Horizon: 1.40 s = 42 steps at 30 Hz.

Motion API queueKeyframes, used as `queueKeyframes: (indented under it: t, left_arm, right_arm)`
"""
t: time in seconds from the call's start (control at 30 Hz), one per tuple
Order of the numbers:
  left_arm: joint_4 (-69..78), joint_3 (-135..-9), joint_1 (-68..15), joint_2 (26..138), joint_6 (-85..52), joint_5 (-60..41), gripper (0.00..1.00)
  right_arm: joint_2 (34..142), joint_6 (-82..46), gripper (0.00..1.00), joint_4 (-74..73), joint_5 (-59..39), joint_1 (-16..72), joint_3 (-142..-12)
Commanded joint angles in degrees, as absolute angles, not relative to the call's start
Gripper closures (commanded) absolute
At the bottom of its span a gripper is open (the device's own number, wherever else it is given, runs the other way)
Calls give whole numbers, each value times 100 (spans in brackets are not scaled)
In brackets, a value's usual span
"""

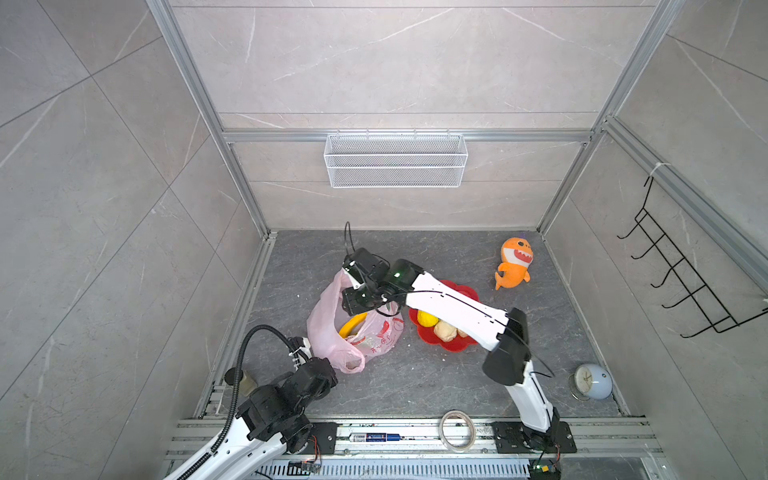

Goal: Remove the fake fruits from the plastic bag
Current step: 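Move the right gripper back over the pink bag opening, then lower the right gripper into the bag and close on the green bumpy fruit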

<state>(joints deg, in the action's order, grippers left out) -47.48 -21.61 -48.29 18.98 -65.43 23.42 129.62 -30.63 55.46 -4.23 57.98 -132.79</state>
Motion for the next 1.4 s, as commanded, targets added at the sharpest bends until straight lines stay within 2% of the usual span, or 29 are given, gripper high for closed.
queueKeyframes:
  t: [0.0, 0.13, 0.23, 0.53, 0.83, 1.03, 1.2, 1.37]
  left_arm:
    - [-4683, -2026, -4847, 1700, -6554, 2373, 100]
    - [-4713, -1877, -4843, 1492, -6660, 2458, 100]
    - [-4843, -1844, -4843, 1422, -6727, 2554, 100]
    - [-4935, -1760, -4843, 1399, -6916, 2681, 100]
    - [-4569, -1701, -4845, 1877, -6979, 2681, 100]
    - [-4471, -1674, -4843, 2028, -6999, 2680, 100]
    - [-4505, -1695, -4844, 1998, -6981, 2659, 100]
    - [-4577, -1655, -4844, 1854, -6962, 2612, 100]
  right_arm:
    - [13766, -3052, 56, 6573, -583, 5851, -14353]
    - [14512, -2907, 57, 7470, -401, 5925, -15457]
    - [14612, -2842, 57, 7805, -318, 6017, -15544]
    - [13785, -2868, 57, 7545, -201, 6145, -13830]
    - [13068, -3051, 57, 6960, -290, 6152, -12297]
    - [12939, -3155, 57, 6531, -369, 6152, -11768]
    - [12817, -3314, 48, 6357, -268, 6146, -11873]
    - [12711, -3702, 46, 6198, -163, 6146, -11956]
